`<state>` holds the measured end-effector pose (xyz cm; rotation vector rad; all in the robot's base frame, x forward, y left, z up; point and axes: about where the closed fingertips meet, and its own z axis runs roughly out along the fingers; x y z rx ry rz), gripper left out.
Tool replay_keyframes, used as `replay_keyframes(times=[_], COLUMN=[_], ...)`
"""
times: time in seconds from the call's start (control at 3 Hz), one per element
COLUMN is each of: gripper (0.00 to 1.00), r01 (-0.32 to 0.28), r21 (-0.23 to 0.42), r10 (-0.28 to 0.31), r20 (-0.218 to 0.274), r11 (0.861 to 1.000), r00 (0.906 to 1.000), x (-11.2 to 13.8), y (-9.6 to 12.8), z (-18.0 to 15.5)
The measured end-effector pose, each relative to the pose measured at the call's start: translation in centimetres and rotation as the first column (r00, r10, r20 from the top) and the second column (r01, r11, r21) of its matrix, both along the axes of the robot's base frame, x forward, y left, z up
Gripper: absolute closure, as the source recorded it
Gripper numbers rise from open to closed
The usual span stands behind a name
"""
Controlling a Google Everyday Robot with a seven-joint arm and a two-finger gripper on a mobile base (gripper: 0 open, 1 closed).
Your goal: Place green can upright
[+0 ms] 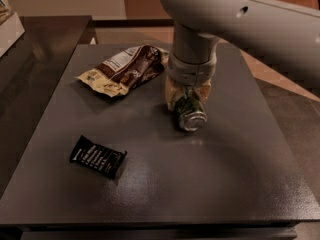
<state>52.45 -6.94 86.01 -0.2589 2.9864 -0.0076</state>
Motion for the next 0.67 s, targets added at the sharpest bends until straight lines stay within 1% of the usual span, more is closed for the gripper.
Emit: replay_keyframes(times=[0.33,0.67], gripper=[1.00,1.00], r01=[-0.147,-0.300], r21=[0.068,0.109], r10=[0.138,0.261], r20=[0.123,0.280], r11=[0.987,0.948], r00=[0.9827,0.9241], x=[0.9,1.4], y=[0.7,1.6], z=[3.3,6.3])
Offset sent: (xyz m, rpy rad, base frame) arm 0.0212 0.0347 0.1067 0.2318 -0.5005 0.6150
